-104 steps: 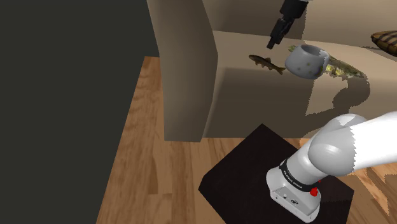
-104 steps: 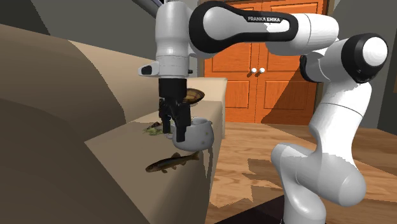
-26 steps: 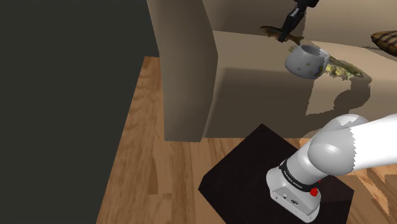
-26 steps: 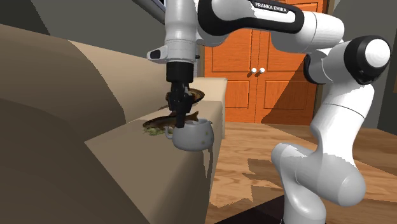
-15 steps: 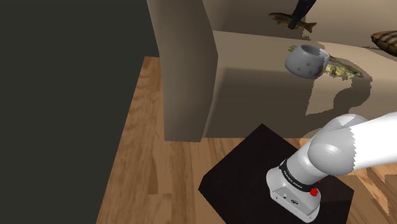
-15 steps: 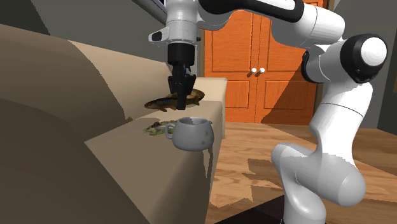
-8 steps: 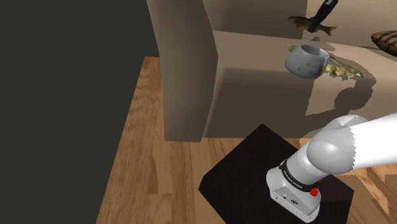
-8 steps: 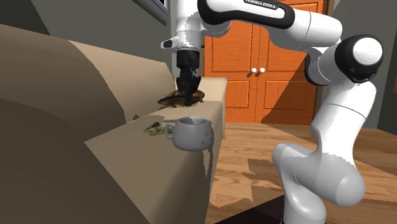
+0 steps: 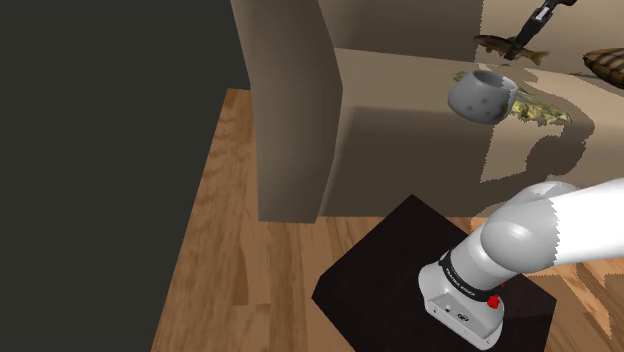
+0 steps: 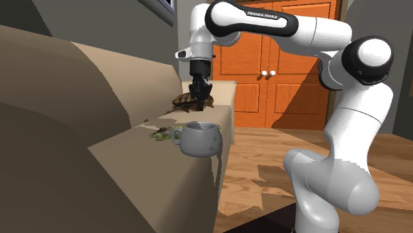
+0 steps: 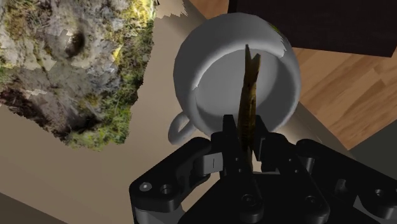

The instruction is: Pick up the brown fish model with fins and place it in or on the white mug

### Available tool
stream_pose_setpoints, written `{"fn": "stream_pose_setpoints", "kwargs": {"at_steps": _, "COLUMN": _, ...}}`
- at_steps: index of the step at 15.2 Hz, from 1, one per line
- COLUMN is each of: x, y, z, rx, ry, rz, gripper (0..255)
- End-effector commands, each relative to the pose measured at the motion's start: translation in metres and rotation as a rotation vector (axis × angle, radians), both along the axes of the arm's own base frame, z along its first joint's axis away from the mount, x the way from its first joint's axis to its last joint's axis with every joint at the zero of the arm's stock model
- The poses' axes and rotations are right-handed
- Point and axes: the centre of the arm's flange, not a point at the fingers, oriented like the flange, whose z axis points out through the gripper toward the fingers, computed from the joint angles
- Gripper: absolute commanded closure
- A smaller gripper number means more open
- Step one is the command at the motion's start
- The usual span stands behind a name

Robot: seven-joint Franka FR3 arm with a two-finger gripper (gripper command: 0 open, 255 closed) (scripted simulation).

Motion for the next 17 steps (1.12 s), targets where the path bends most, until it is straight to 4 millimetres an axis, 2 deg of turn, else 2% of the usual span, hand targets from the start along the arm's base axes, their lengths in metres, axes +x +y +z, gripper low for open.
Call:
{"fn": "stream_pose_setpoints", "kwargs": {"at_steps": 1, "x": -0.002, "y": -0.002, "z": -0.011, "rx": 0.0, "ry": 0.0, "rz": 0.001, "gripper": 255}}
{"fn": "stream_pose_setpoints", "kwargs": {"at_steps": 8, "x": -0.002, "y": -0.002, "z": -0.051, "rx": 0.0, "ry": 0.0, "rz": 0.001, "gripper": 255}}
{"fn": "stream_pose_setpoints", "kwargs": {"at_steps": 16, "x": -0.002, "y": -0.002, "z": -0.051, "rx": 0.0, "ry": 0.0, "rz": 0.001, "gripper": 255}}
{"fn": "stream_pose_setpoints", "kwargs": {"at_steps": 17, "x": -0.002, "y": -0.002, "z": -0.051, "rx": 0.0, "ry": 0.0, "rz": 0.001, "gripper": 0}}
